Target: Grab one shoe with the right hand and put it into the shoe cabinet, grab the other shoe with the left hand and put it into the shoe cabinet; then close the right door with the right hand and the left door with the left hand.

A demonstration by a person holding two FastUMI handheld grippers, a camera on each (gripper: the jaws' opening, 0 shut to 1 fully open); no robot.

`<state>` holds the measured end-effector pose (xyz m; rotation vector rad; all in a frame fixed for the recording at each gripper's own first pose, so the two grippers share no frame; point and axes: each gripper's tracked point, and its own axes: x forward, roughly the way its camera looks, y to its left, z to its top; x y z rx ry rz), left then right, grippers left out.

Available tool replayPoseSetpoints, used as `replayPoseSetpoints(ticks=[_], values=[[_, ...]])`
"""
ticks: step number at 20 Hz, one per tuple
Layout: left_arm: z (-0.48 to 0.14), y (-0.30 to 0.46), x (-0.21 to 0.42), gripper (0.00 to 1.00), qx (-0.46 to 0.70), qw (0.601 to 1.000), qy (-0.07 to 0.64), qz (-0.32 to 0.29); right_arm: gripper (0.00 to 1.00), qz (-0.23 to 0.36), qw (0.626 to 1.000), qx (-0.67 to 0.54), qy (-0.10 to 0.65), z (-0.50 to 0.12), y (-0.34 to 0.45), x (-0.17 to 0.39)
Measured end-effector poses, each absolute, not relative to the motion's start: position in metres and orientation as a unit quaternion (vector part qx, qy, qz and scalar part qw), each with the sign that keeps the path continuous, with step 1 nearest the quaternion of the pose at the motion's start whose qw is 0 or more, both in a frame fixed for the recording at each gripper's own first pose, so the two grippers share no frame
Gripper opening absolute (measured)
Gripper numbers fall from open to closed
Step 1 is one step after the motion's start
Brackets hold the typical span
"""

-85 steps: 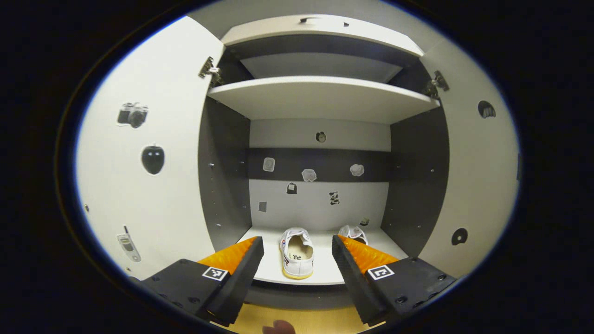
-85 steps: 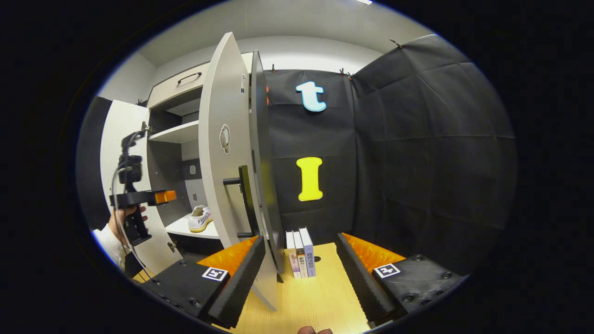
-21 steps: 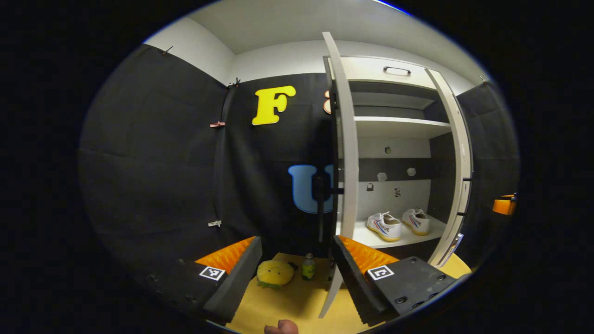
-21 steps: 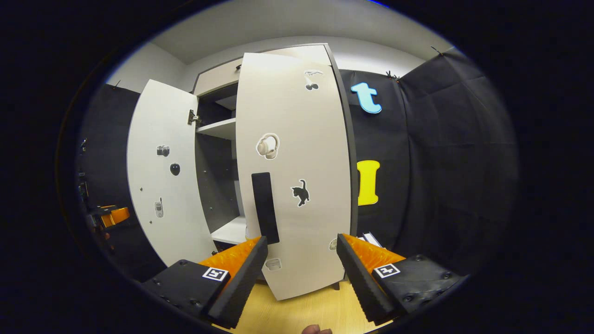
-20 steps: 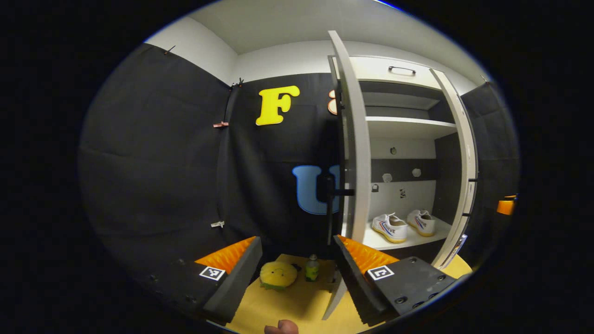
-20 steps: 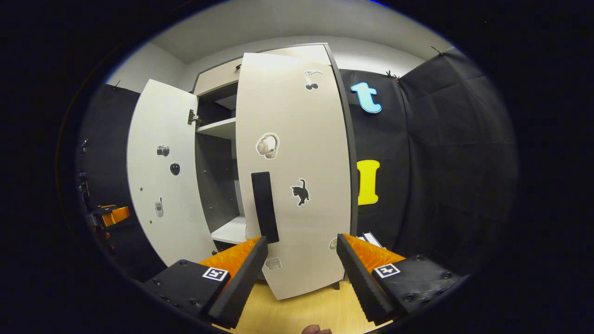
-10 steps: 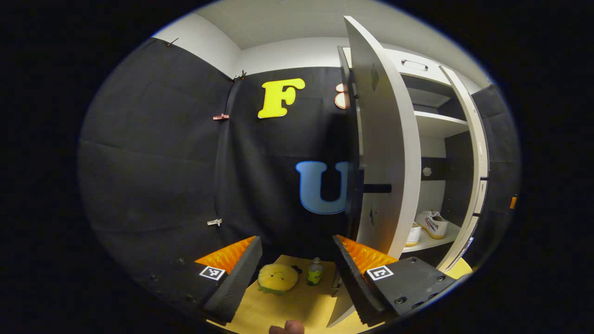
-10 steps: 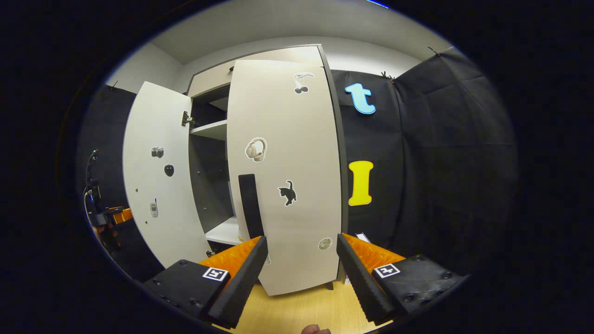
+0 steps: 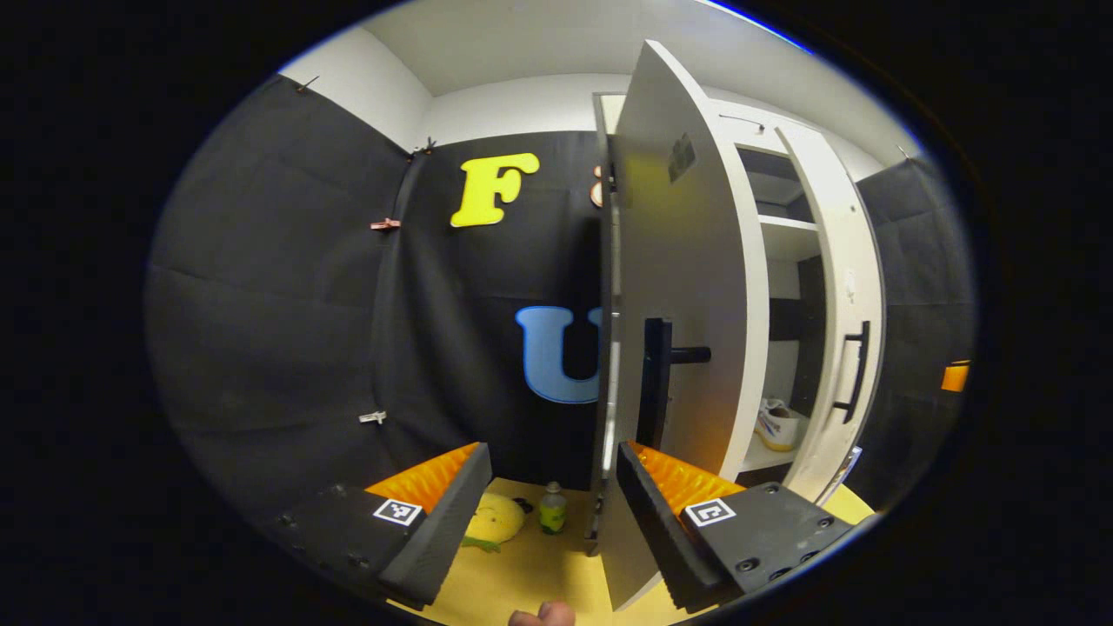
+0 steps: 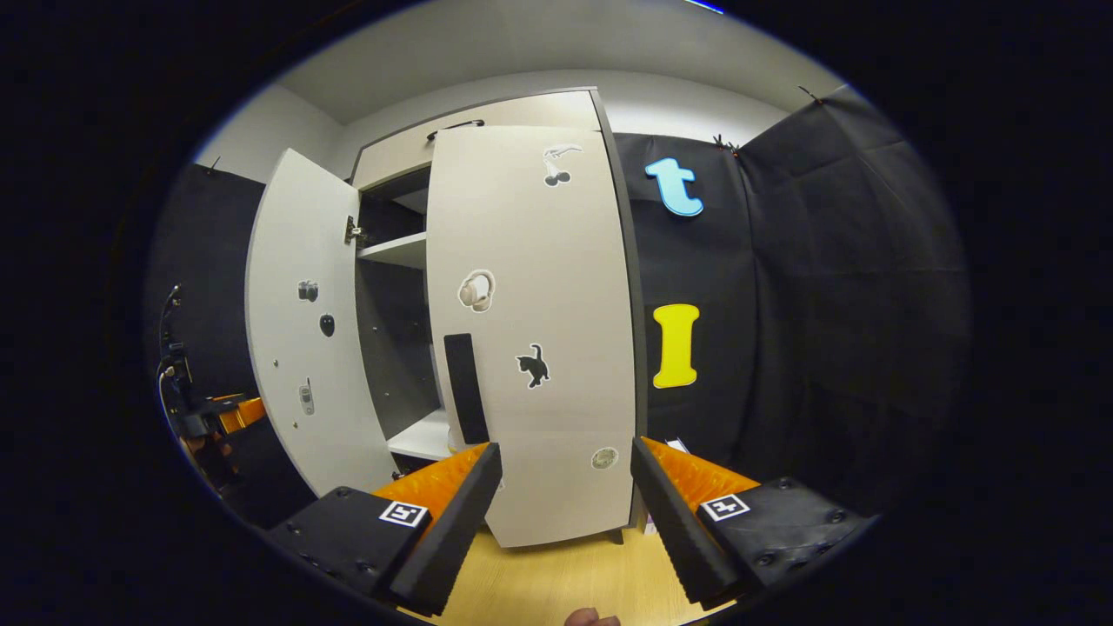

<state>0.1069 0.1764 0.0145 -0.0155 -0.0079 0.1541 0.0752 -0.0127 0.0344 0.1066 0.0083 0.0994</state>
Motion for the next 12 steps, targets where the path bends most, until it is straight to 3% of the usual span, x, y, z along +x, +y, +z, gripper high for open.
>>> replayPoseSetpoints(ticks=[12], values=[[0.014, 0.044, 0.122, 0.95, -0.017, 1.0, 0.002, -0.008, 0.98, 0.059, 0.997, 0.057, -0.002, 0.042, -0.017, 0.054]])
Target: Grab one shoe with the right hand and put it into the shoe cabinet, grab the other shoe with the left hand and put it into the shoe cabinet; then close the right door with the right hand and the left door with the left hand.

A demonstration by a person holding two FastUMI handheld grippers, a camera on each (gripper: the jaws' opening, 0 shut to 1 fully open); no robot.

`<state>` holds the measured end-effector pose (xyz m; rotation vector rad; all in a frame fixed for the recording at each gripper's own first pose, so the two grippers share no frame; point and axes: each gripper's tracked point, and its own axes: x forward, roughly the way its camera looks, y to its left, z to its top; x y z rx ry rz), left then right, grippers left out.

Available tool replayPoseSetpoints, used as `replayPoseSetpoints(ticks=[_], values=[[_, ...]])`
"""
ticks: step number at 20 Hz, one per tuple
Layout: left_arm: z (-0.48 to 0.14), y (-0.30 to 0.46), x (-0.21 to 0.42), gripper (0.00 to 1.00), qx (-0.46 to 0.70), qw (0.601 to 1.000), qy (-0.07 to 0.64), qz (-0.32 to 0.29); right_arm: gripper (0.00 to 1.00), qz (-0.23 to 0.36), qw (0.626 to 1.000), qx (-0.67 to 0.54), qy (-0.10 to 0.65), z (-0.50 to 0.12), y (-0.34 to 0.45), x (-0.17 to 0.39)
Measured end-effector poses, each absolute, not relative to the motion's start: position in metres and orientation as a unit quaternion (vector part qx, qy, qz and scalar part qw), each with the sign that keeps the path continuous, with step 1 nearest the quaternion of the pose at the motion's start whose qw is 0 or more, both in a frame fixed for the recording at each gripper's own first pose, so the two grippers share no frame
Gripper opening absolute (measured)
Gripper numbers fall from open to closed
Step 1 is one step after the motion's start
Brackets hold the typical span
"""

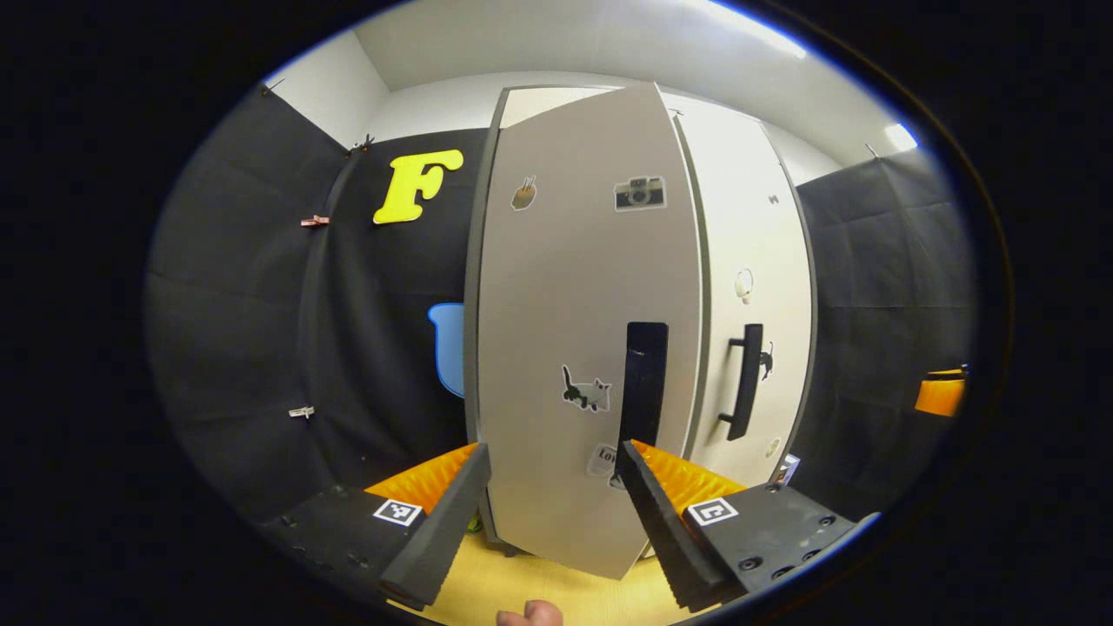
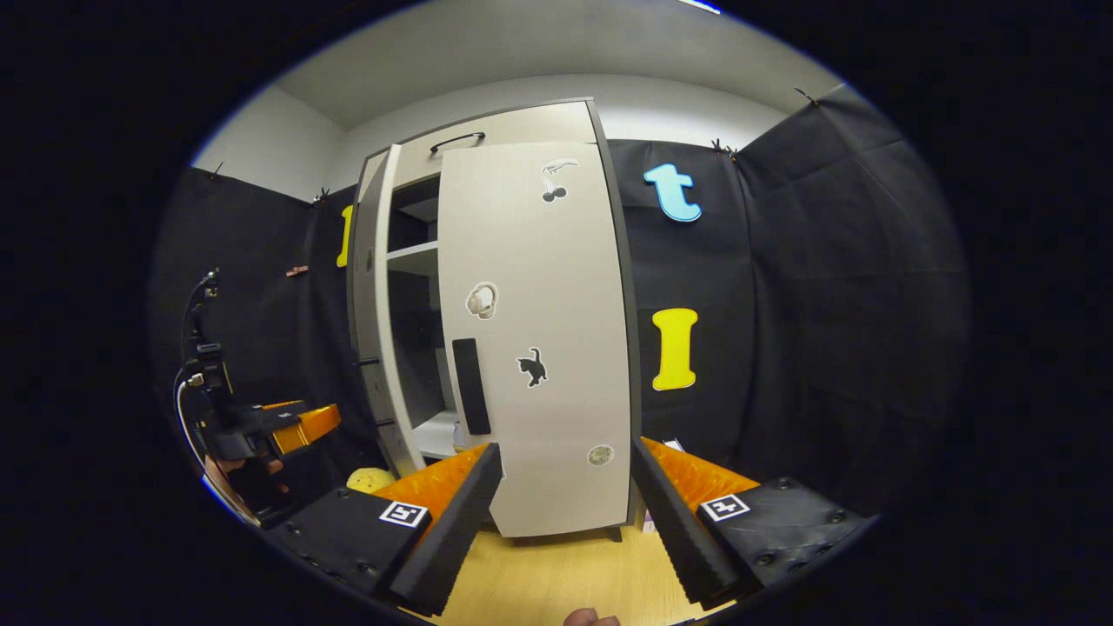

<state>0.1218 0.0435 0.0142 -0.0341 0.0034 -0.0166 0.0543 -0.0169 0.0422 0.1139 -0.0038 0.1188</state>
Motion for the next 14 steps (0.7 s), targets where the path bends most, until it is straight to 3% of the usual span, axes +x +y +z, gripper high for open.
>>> replayPoseSetpoints(ticks=[14], values=[[0.011, 0.019, 0.059, 0.95, -0.017, 0.999, 0.023, -0.037, 0.98, 0.055, 0.997, 0.046, -0.012, 0.043, -0.006, 0.042]])
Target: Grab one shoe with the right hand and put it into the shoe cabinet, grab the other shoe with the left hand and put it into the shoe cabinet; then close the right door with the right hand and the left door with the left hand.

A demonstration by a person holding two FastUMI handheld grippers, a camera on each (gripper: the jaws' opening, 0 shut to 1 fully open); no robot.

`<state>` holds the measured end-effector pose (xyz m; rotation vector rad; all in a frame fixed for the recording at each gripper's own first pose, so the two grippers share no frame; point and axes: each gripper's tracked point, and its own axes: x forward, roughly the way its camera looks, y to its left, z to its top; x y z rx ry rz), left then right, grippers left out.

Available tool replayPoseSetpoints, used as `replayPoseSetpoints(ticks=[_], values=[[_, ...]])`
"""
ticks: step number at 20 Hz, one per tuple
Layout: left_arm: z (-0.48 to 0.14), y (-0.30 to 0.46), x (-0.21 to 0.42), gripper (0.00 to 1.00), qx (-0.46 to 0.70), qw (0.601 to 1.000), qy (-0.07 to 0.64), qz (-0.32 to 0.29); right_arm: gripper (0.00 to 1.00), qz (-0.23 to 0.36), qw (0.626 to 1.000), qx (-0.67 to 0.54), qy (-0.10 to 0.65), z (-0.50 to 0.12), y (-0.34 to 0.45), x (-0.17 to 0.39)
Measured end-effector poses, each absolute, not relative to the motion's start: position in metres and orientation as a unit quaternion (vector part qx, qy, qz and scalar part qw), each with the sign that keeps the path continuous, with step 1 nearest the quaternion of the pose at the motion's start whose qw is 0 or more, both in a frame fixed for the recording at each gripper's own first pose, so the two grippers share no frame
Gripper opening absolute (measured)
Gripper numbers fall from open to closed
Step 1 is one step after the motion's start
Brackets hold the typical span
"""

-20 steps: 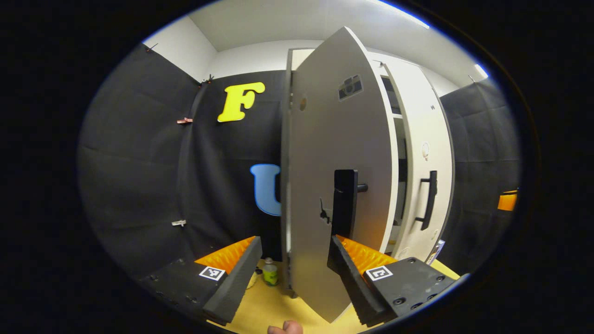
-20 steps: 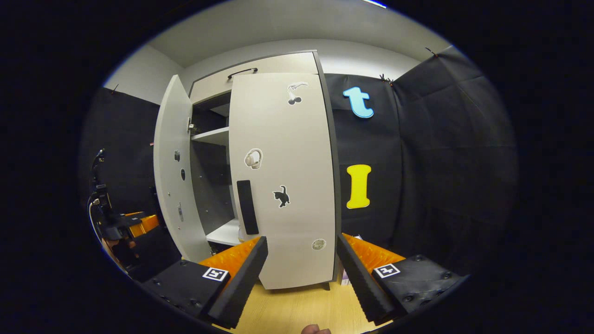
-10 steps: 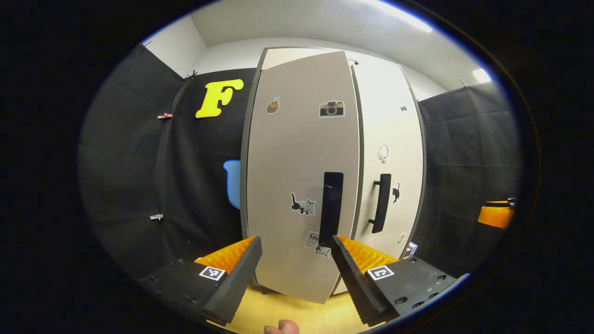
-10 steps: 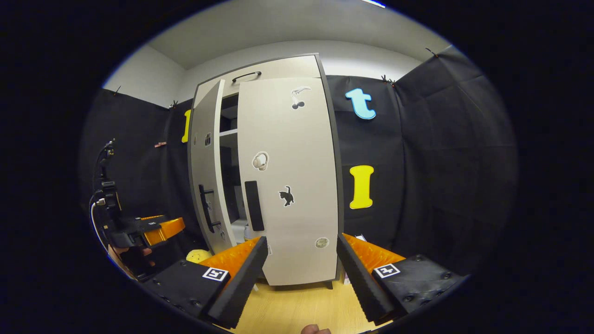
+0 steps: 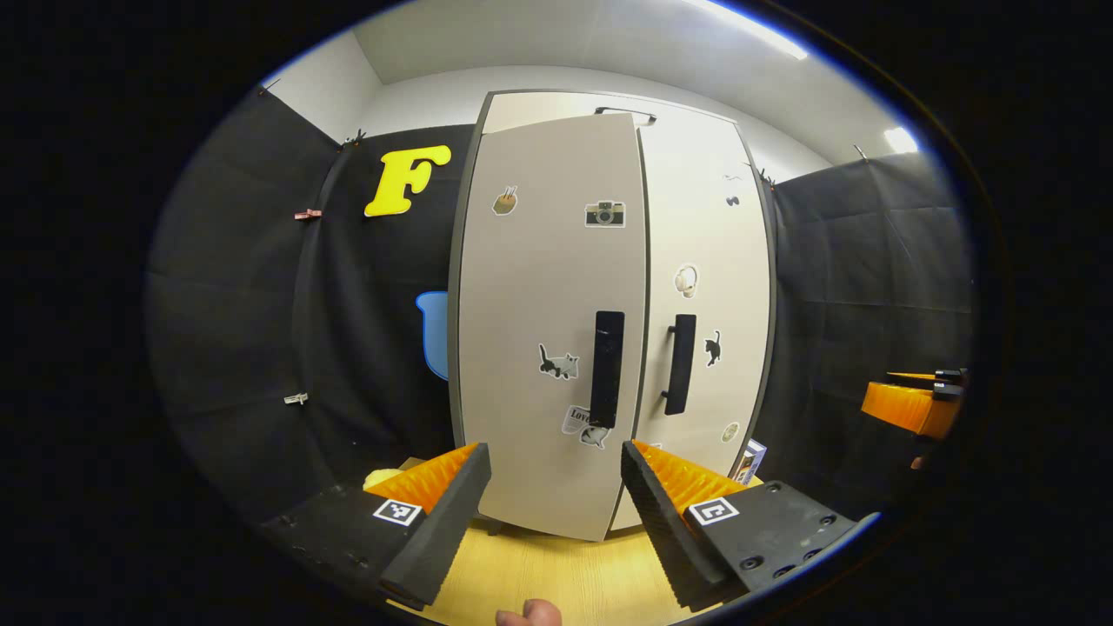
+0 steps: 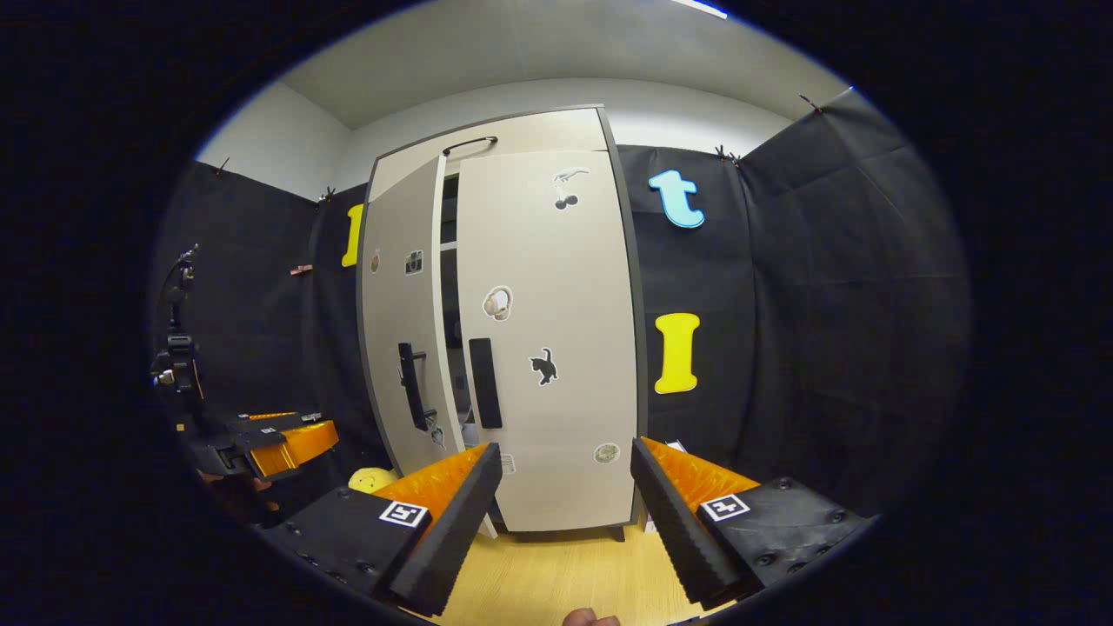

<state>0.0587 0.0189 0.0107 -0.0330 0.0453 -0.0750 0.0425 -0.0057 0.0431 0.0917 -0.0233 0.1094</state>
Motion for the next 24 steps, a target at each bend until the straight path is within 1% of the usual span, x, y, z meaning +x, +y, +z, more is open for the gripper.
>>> replayPoseSetpoints(ticks=[5, 8, 16, 23, 24], values=[[0.014, 0.012, 0.045, 0.95, -0.01, 0.998, 0.016, -0.051, 0.98, 0.052, 0.998, 0.044, -0.016, 0.045, -0.001, 0.036], [0.019, 0.013, 0.037, 0.95, -0.005, 0.999, 0.01, -0.048, 0.98, 0.044, 0.998, 0.04, -0.016, 0.044, -0.002, 0.032], [0.023, 0.015, 0.033, 0.95, 0.005, 0.998, 0.002, -0.057, 0.98, 0.033, 0.999, 0.037, -0.017, 0.046, -0.004, 0.025], [0.024, 0.016, 0.029, 0.95, 0.014, 0.998, -0.003, -0.06, 0.98, 0.016, 1.0, 0.008, -0.02, 0.049, -0.007, 0.024], [0.024, 0.016, 0.028, 0.95, 0.015, 0.998, -0.004, -0.059, 1.0, 0.014, 1.0, 0.004, -0.019, 0.049, -0.008, 0.024]])
